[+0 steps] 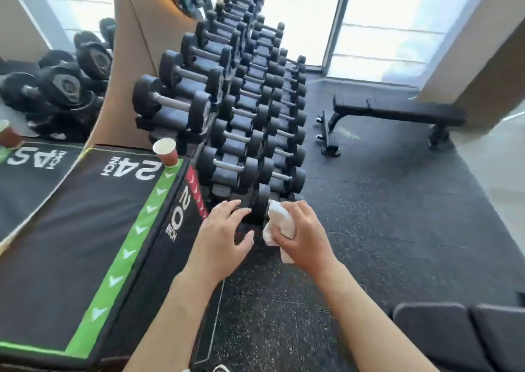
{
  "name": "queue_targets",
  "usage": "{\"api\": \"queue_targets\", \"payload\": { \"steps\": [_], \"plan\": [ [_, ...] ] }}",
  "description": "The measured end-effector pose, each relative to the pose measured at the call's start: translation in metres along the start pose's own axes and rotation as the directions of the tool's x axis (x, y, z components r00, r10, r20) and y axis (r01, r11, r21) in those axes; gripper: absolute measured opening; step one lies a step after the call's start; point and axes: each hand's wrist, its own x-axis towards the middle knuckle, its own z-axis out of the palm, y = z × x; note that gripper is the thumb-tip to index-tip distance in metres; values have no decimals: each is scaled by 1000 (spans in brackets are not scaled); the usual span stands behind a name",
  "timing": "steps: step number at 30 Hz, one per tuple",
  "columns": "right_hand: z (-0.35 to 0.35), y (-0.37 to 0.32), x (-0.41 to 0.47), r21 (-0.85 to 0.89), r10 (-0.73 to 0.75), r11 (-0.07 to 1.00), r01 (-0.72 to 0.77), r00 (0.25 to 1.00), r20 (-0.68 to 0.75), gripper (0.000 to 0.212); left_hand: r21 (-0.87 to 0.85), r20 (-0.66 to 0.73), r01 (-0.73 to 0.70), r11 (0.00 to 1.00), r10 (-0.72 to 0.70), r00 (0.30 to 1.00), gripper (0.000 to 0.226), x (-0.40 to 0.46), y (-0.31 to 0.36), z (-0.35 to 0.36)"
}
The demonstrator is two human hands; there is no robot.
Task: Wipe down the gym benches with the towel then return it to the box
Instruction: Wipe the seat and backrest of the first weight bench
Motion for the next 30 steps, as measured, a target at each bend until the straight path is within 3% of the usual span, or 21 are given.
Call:
{"api": "queue_targets", "payload": {
  "steps": [9, 16, 30],
  "plan": [
    [-122, 113, -79, -8, 122, 992, -124, 985, -125, 46, -24, 95, -165, 986, 166, 981, 53, 9, 150, 92],
    [-195, 184, -140, -16, 169, 984, -175, 964, -204, 47, -43, 160, -211, 977, 215, 963, 54, -1, 245, 151],
    [-264, 229, -234, 8, 339, 930, -366, 851, -400, 49, -98, 284, -429, 898, 438, 853, 54, -10, 340, 203]
  ]
}}
